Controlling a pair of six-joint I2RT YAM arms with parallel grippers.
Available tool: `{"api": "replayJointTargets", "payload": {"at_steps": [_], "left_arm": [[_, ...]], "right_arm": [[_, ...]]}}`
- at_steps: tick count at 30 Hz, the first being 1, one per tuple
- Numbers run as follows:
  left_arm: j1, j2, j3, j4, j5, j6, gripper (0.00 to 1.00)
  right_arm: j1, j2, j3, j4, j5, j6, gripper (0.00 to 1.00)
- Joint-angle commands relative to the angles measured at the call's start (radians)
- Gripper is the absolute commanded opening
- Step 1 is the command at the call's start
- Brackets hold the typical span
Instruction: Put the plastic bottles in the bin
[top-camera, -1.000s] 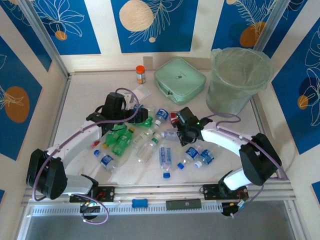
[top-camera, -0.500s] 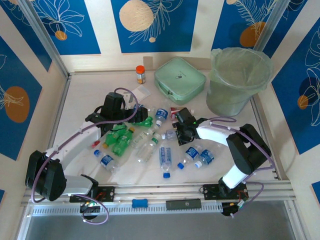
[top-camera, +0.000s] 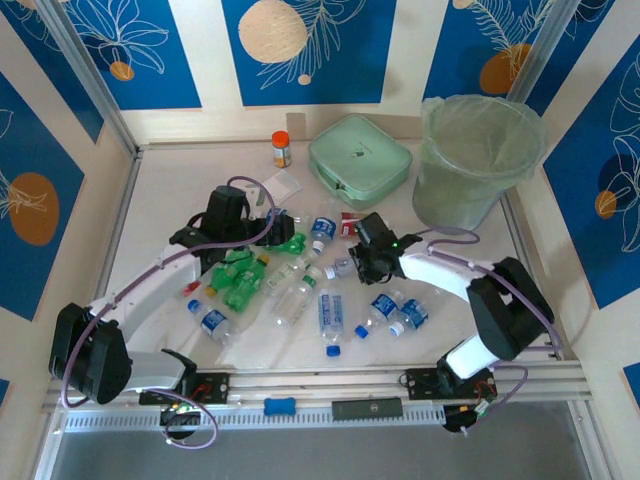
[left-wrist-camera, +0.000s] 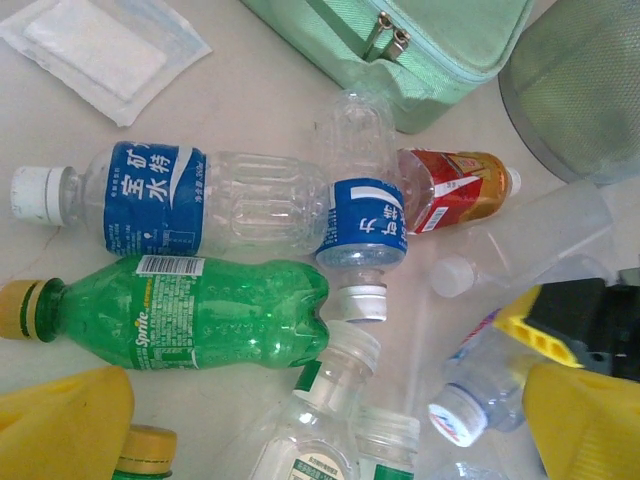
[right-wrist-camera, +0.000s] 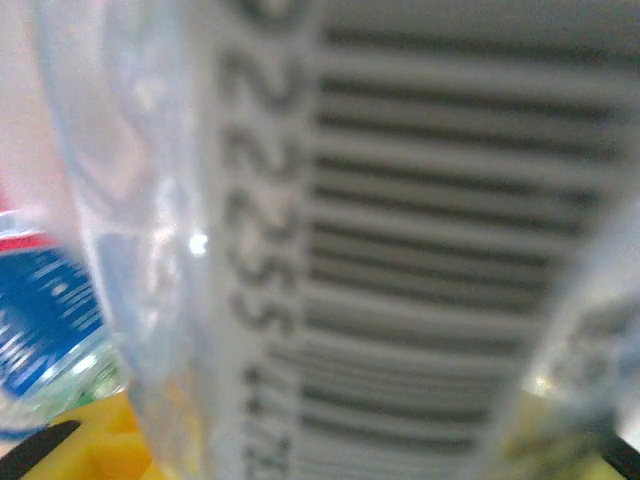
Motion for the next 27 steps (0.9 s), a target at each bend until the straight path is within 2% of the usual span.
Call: {"api": "replayJointTargets", "payload": {"at_steps": [1,9,17,23,27], "left_arm": [[-0.008,-0.028,-0.011,0.010,-0.031,0.013,1.00],[-0.008,-0.043,-0.020,0.011,-0.071,0.032,0.99],[-0.008,-0.036,-0.023,0.019,-0.056,0.027,0.99],[-0.008,-0.038,-0.026,0.028,-0.036,0.017,0.99],[-0.008,-0.040,-0.027,0.030,-0.028,0.013,0.99]], "right_arm": [[0.000,-0.106,0.071,-0.087,0.061,-0.126,0.41],[-0.057,-0.207,0.328,-0.240,0.048,-0.609,0.40],[-0.247,-0.172,0.692,-0.406,-0.168,-1.067,0.40],[-0.426,-0.115,0.944,-0.521,-0.189,-1.245,0.40],[-0.555,-0.092,0.993,-0.486,-0.166,-1.290,0.40]]}}
